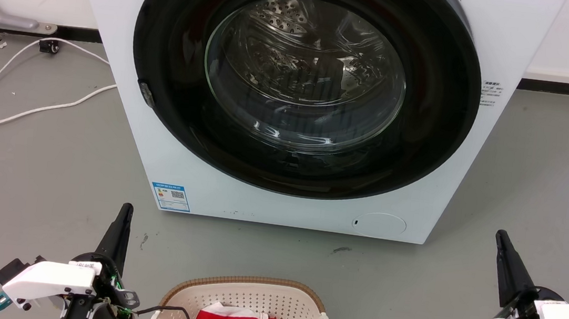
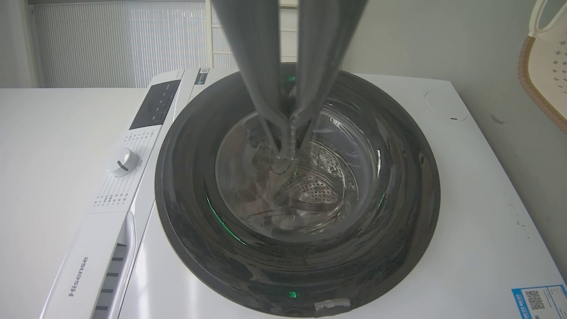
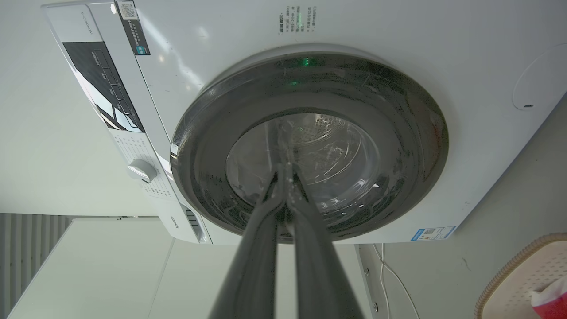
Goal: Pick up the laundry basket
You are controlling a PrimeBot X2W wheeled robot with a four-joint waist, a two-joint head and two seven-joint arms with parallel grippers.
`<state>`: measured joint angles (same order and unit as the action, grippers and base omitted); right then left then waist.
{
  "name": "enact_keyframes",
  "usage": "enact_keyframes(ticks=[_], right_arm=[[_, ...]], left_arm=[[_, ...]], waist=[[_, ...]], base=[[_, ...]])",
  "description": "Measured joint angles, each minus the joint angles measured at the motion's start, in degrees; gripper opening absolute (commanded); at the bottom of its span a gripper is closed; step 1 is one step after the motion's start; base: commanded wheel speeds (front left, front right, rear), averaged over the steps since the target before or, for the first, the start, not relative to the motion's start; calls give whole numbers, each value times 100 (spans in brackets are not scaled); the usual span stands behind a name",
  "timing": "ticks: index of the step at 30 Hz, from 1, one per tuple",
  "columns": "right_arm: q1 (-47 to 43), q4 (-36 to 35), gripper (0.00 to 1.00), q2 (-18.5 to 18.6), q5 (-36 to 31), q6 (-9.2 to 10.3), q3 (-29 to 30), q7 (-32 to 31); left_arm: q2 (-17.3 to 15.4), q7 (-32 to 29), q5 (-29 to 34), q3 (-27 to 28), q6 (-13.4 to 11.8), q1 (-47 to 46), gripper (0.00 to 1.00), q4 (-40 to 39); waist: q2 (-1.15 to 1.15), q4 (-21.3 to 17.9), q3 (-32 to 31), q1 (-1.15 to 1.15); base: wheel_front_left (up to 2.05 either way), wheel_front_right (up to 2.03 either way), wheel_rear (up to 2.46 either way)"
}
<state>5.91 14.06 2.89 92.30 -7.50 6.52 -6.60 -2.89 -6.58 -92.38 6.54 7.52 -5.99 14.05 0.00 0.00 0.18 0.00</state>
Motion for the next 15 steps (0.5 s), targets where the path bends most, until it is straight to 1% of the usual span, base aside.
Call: enact_keyframes(ticks=[12, 13, 15], right_arm=[[0, 0, 0, 0, 0, 0, 0, 0], [0, 0, 100, 0, 0, 0, 0, 0], [-54, 88, 100, -3, -1, 1, -5, 1]], left_arm=[[0, 0, 0, 0, 0, 0, 0, 0], [0, 0, 0, 0, 0, 0, 100, 0], [9, 2, 0, -12, -2, 53, 100, 82]], waist=[[0, 0, 0, 0], [0, 0, 0, 0], [0, 0, 0, 0]], base=[[0, 0, 0], [0, 0, 0], [0, 0, 0]])
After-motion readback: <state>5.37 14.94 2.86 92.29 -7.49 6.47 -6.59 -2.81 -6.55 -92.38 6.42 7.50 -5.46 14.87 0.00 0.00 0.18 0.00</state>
